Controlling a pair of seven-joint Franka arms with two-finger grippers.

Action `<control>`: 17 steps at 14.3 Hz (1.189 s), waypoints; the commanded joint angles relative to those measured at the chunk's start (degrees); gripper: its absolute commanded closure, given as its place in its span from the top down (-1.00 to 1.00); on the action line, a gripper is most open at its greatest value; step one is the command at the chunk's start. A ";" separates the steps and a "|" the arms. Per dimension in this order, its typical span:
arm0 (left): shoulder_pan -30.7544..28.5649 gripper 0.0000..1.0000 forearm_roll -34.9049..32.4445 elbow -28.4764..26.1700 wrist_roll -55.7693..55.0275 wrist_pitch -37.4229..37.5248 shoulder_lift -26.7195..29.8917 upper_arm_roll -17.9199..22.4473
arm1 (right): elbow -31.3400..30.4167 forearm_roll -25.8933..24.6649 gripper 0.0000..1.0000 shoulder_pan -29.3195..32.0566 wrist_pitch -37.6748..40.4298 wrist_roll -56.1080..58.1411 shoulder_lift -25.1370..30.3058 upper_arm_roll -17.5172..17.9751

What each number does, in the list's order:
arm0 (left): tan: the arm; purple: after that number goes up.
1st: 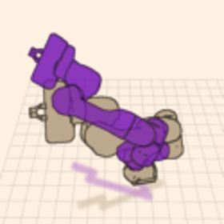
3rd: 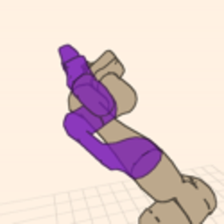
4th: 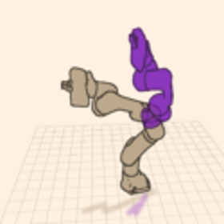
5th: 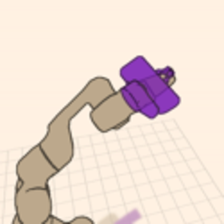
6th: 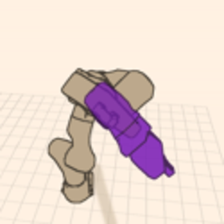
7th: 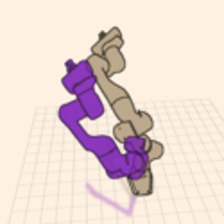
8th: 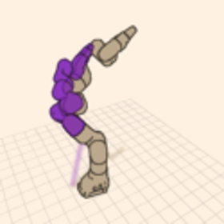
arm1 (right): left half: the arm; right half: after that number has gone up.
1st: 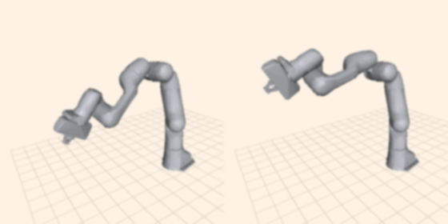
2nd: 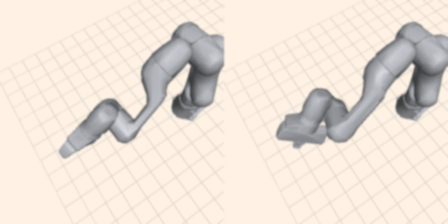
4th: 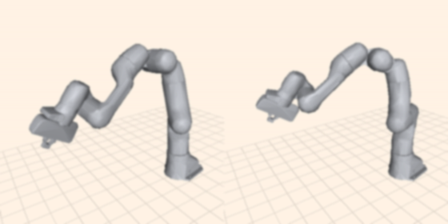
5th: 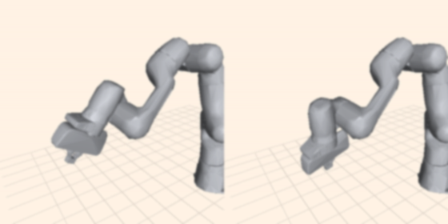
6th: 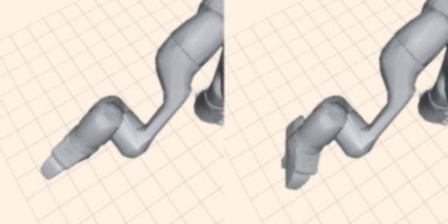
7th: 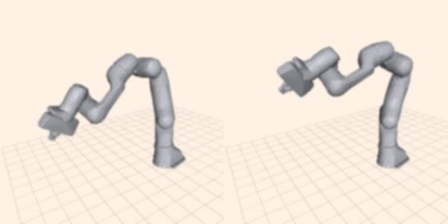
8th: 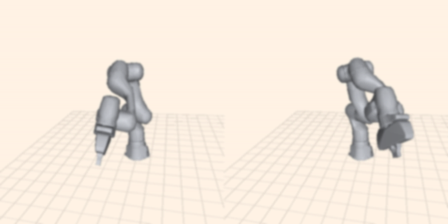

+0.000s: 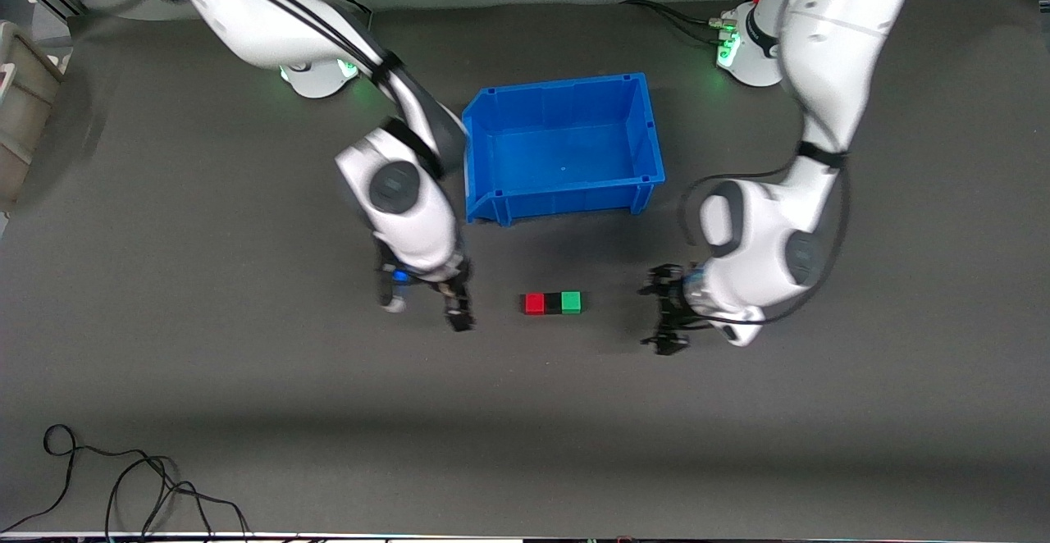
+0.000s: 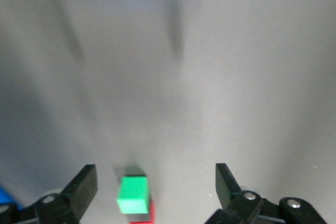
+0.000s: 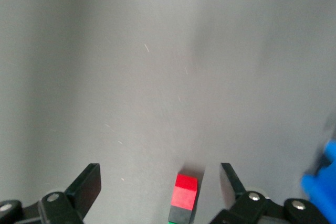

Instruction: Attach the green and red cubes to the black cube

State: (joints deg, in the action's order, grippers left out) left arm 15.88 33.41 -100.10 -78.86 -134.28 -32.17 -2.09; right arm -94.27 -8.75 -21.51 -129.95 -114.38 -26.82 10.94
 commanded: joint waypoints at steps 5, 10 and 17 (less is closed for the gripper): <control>-14.72 1.00 -19.33 -1.24 23.35 21.40 11.15 0.51 | -14.45 -0.57 1.00 7.44 11.27 35.20 22.67 0.13; -23.08 1.00 -21.72 2.26 53.23 38.27 19.94 0.51 | -14.19 1.62 1.00 12.35 18.94 65.54 28.39 -0.39; -18.61 1.00 -32.62 5.44 75.22 42.08 27.94 -0.99 | -8.76 6.81 1.00 15.27 28.33 94.40 31.30 -8.47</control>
State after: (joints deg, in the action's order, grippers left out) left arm -4.62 2.87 -94.42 -9.84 -92.82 -6.30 -3.35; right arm -106.18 -3.69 -6.55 -105.95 -26.11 3.68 3.59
